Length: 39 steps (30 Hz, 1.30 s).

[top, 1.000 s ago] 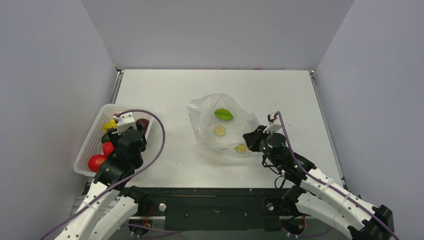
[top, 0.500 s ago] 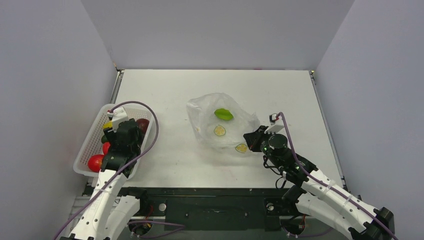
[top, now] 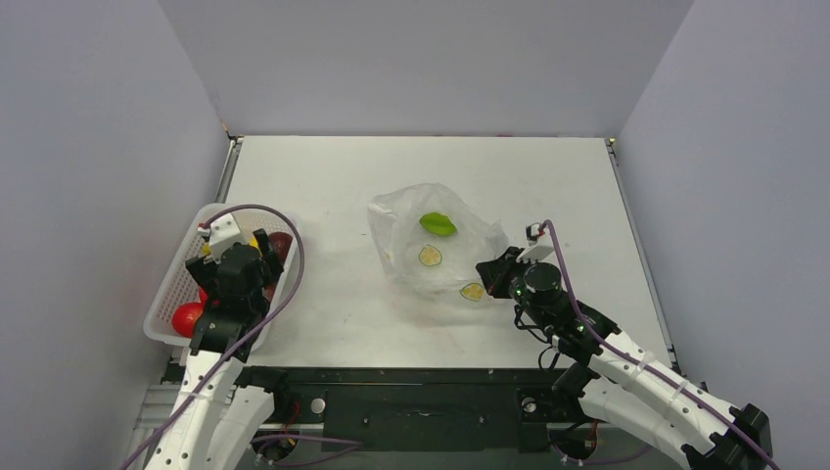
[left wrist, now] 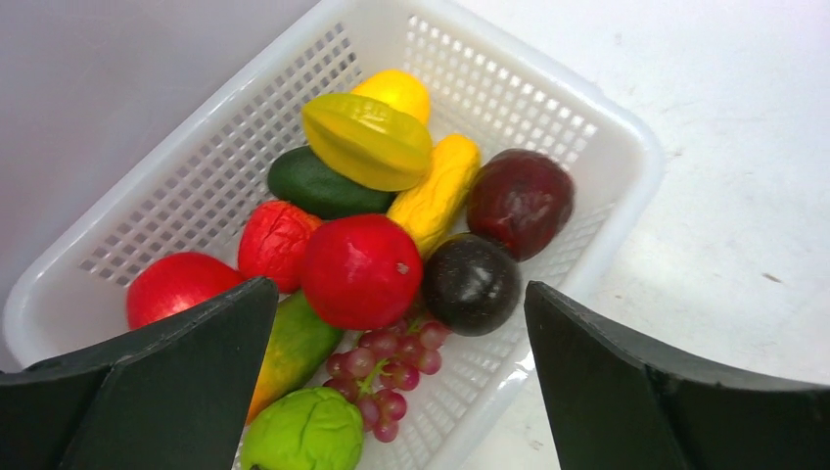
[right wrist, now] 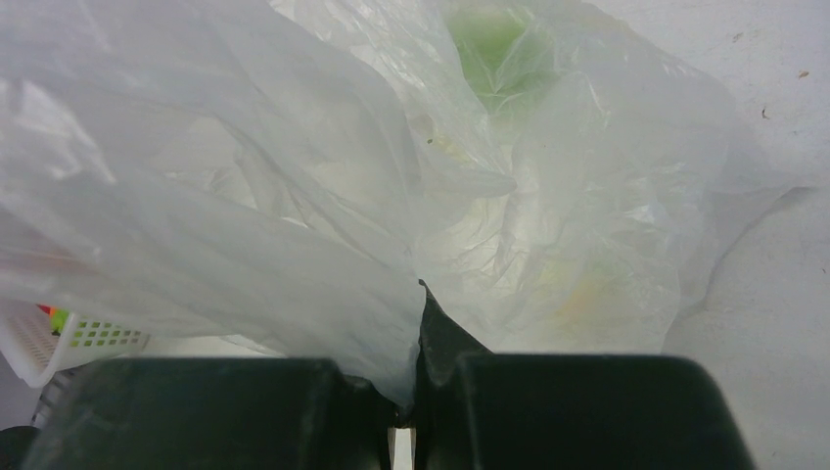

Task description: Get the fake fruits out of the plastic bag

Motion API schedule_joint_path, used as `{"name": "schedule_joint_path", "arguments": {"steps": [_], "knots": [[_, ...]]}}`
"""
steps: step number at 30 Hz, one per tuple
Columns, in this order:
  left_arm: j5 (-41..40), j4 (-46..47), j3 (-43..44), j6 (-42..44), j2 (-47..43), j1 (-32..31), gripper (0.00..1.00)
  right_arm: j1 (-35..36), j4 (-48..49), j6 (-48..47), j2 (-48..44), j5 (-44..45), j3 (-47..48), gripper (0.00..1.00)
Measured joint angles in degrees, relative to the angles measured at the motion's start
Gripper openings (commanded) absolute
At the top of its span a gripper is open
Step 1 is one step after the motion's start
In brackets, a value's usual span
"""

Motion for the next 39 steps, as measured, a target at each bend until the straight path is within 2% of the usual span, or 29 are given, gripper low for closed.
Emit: {"name": "schedule_joint_path", "arguments": {"steps": [4, 7, 14, 18, 20, 22, 28, 33, 36, 39], "knots": [[5.3, 2.3, -0.7, 0.7, -3.1, 0.0, 0.97, 0.0, 0.2, 0.0, 0.0, 0.0, 0.0, 0.0], [12.5, 3.9, -0.9, 1.3, -3.7, 0.0, 0.97, 0.0, 0.6, 0.0, 0.0, -0.1, 0.0, 0.0], [35.1, 9.0, -1.4, 2.2, -2.4, -0.5, 0.97, 0.0, 1.2, 0.0, 0.1, -0.8, -0.2, 0.0], [52.1, 15.4, -3.7, -1.1, -3.0, -1.3, 0.97, 0.0, 1.2, 0.0, 0.1, -1.4, -0.6, 0.0], [59.1, 20.2, -5.0, -5.1, -3.0, -3.5, 0.97, 0.0, 1.5, 0.0, 0.0, -2.4, -1.1, 0.0], [62.6, 24.3, -5.2, -8.5, -2.4, -8.0, 0.97, 0.3, 2.6, -0.1, -0.1, -3.4, -2.6, 0.0], [60.4, 28.9, -0.5, -10.1, 4.0, -30.4, 0.97, 1.3, 5.6, 1.6, 0.0, -5.5, -10.2, 0.0], [48.6, 31.9, 6.4, -4.3, 17.4, -51.8, 0.97, 1.7, 6.7, 3.9, 0.0, -6.1, -14.5, 0.0], [41.4, 32.8, 9.7, 1.0, 25.9, -59.1, 0.97, 1.8, 6.8, 4.3, -0.7, -6.1, -14.5, 0.0], [35.5, 33.2, 12.0, 5.1, 32.9, -62.1, 0.96, 2.0, 6.3, 4.3, -2.4, -5.7, -14.2, 0.0]]}}
